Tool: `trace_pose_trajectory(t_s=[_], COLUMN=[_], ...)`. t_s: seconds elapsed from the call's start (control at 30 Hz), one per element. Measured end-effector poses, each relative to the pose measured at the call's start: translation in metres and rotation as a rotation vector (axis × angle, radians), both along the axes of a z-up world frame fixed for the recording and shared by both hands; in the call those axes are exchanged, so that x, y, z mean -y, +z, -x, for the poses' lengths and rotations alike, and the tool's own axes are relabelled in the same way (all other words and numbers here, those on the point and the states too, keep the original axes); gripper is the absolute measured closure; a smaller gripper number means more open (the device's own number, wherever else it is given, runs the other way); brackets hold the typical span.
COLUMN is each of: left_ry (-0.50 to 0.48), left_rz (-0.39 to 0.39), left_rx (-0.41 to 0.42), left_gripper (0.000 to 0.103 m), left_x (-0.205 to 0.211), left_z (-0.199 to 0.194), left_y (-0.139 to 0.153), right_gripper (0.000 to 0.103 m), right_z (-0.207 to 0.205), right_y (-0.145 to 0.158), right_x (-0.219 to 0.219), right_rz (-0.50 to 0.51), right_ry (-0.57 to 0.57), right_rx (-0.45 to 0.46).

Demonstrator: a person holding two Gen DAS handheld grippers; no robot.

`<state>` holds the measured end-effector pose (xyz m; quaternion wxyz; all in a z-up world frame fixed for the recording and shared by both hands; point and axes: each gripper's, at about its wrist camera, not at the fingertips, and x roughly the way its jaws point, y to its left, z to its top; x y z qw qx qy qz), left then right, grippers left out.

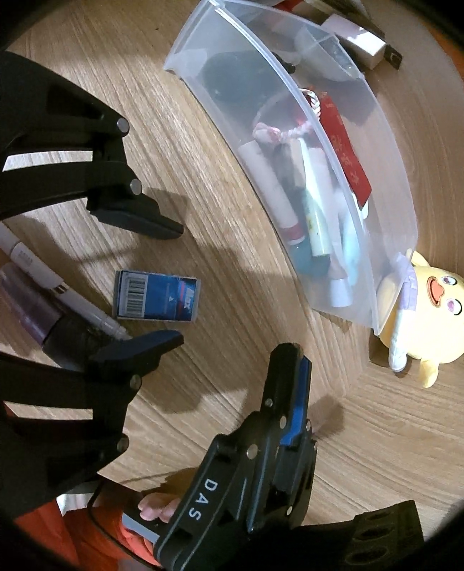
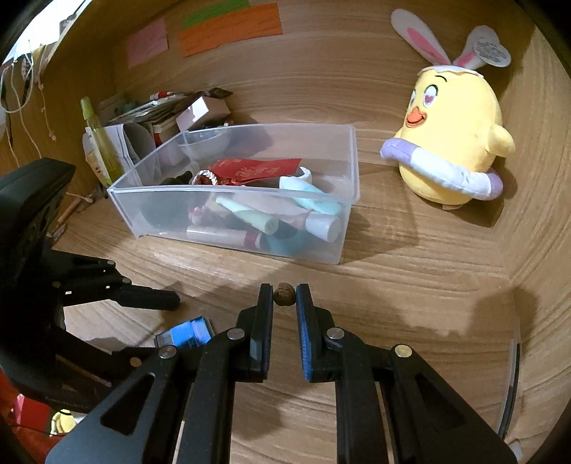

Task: Organize objects
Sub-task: 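Grasp the blue Max card box with the left gripper while the right grasps the brown bead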

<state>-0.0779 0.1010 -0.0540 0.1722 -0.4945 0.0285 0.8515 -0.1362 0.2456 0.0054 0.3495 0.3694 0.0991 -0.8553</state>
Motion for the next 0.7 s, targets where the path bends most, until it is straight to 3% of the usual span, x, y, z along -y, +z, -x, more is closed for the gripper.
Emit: trace_pose_trajectory(t_s=[0.23, 0.43, 0.5, 0.6, 0.7], left_ry=[0.005, -0.031, -0.033, -0.016, 0.020], left_rz=[-0.010, 0.068, 0.086, 0.097, 0.054], left_rx=[-0.001, -0.012, -0.023, -0.041, -0.029], left_gripper=[0.054, 0.054, 0.057, 0.076, 0.076], left_x=[-0.001, -0.015, -0.017, -0.014, 0.000], left_z=[0.001, -0.003, -0.004, -0.002, 0.002], left_y=[0.005, -0.001, -0.001, -0.001, 0.000], right_gripper=[0.091, 0.091, 0.091, 0.091, 0.091], right_z=[-0.003, -0.006, -0.006, -0.008, -0.009], right_y=[-0.004, -0.004, -0.005, -0.007, -0.005], right_x=[-0.009, -0.016, -0.017, -0.017, -0.014], right_rz=[0.013, 0.030, 0.037, 0.040, 0.046], right_ry=[-0.012, -0.021, -0.021, -0.014, -0.003], right_rx=[0.013, 0.019, 0.023, 0.030, 0.027])
